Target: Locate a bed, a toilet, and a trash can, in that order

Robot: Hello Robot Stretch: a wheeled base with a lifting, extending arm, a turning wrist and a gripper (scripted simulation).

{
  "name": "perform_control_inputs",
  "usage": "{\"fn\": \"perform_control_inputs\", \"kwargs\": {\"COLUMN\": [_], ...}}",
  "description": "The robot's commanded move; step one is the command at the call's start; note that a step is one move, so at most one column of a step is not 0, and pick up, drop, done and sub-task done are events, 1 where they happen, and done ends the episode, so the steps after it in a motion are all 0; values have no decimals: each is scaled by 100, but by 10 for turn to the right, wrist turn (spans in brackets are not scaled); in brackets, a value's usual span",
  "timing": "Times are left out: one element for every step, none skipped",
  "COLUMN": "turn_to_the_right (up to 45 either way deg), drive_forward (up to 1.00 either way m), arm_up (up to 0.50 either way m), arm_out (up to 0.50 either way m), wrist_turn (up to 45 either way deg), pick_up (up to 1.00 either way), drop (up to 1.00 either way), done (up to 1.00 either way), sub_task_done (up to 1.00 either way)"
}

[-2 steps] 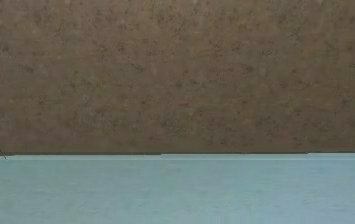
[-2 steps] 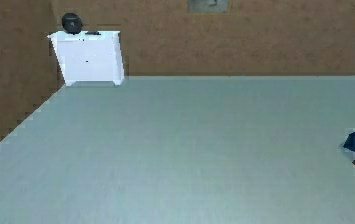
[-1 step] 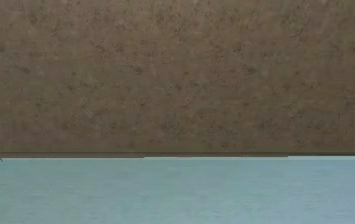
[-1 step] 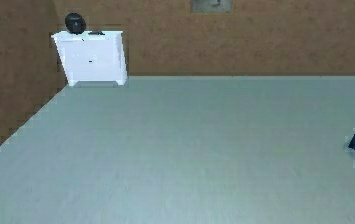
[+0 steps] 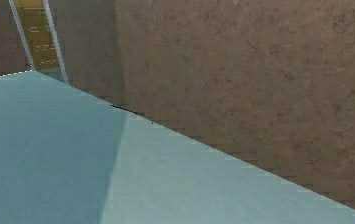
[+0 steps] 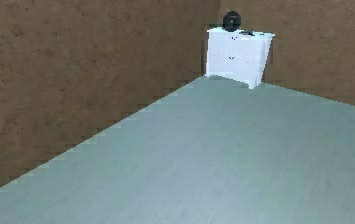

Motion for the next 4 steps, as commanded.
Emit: {"fn": "perform_control_inputs", "kwargs": {"turn_to_the_right": [0, -390, 0, 0], "drive_forward": [40, 0, 100, 100], "arm_up": [0, 0, 0, 0], "arm_out": [0, 0, 0, 0], "wrist_turn": [0, 0, 0, 0], "pick_up": [0, 0, 0, 0], "drop": [0, 0, 0, 0], "done": [0, 0, 0, 0], "sub_task_done": [0, 0, 0, 0]}}
